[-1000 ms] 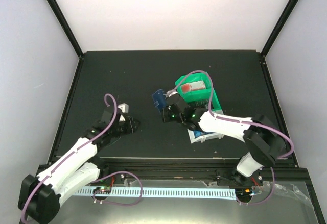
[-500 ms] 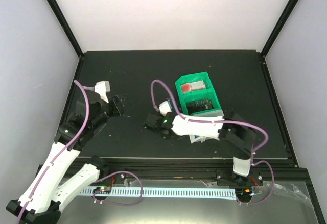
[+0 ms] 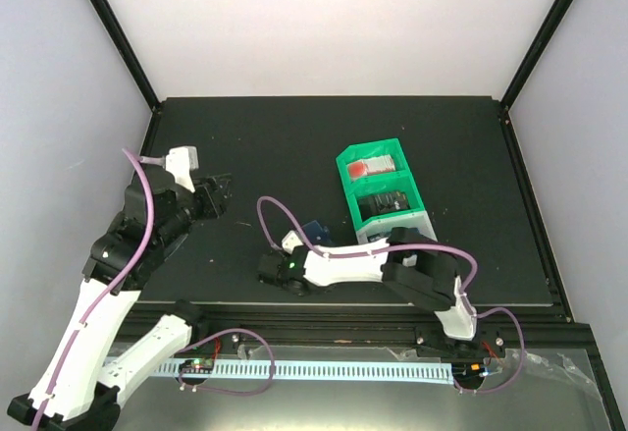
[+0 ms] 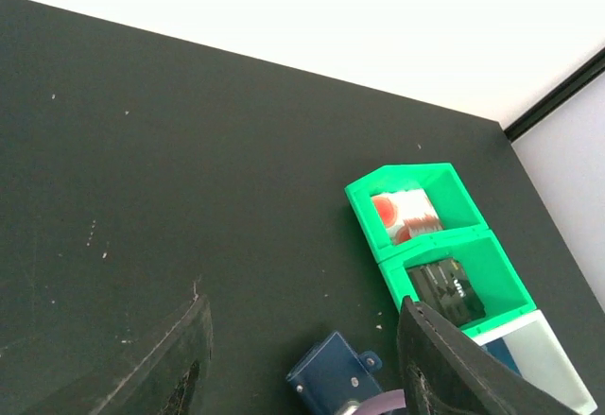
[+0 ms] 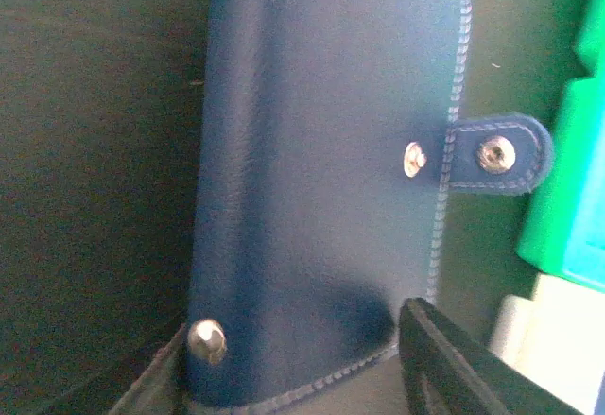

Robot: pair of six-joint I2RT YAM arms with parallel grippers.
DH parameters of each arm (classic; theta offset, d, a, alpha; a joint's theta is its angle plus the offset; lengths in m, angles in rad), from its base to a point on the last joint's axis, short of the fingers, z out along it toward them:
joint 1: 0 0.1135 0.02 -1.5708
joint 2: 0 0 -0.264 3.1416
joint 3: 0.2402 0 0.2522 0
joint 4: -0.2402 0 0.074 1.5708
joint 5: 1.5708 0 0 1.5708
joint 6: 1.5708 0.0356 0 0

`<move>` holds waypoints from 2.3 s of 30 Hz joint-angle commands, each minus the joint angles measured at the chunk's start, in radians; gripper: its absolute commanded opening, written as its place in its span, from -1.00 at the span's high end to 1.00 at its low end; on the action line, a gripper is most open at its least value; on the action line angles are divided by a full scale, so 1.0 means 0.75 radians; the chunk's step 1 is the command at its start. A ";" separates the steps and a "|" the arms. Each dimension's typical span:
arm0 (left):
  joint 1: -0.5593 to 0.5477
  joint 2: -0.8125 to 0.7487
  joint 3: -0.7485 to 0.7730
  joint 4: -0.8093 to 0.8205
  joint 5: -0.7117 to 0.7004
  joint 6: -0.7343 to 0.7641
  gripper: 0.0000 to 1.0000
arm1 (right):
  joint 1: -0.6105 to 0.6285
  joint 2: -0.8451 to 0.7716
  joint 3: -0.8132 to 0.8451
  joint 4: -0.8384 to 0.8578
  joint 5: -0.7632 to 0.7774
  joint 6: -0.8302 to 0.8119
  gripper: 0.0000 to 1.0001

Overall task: Put the credit cards into the card holder
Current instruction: Turn over the card holder at the center of the board.

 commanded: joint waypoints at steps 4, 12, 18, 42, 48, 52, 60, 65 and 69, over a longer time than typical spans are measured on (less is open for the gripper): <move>0.021 -0.018 0.055 -0.071 -0.003 0.042 -0.14 | 0.001 -0.294 -0.113 0.360 -0.411 -0.119 -0.23; 0.027 -0.043 -0.121 -0.029 0.059 -0.015 -0.44 | -0.135 -0.655 -0.310 0.602 -0.597 -0.016 -0.38; 0.030 -0.046 -0.427 0.126 0.306 -0.149 -0.51 | -0.326 -0.660 -0.365 0.566 -0.670 -0.012 -0.41; 0.000 0.397 -0.919 0.860 0.652 -0.375 -0.48 | -0.596 -0.366 -0.240 0.559 -0.955 -0.167 0.66; -0.031 0.545 -0.905 0.904 0.672 -0.378 -0.48 | -0.600 -0.368 -0.260 0.552 -0.958 -0.158 0.61; -0.041 0.591 -0.910 0.927 0.671 -0.377 -0.47 | -0.600 -0.369 -0.268 0.542 -0.936 -0.158 0.66; -0.053 0.632 -0.922 0.960 0.670 -0.382 -0.45 | -0.602 -0.413 -0.286 0.535 -0.918 -0.158 0.62; -0.064 0.645 -0.927 0.976 0.664 -0.390 -0.45 | -0.602 -0.427 -0.292 0.539 -0.930 -0.155 0.90; -0.084 0.676 -0.926 0.986 0.661 -0.400 -0.45 | -0.601 -0.451 -0.301 0.560 -0.986 -0.143 0.98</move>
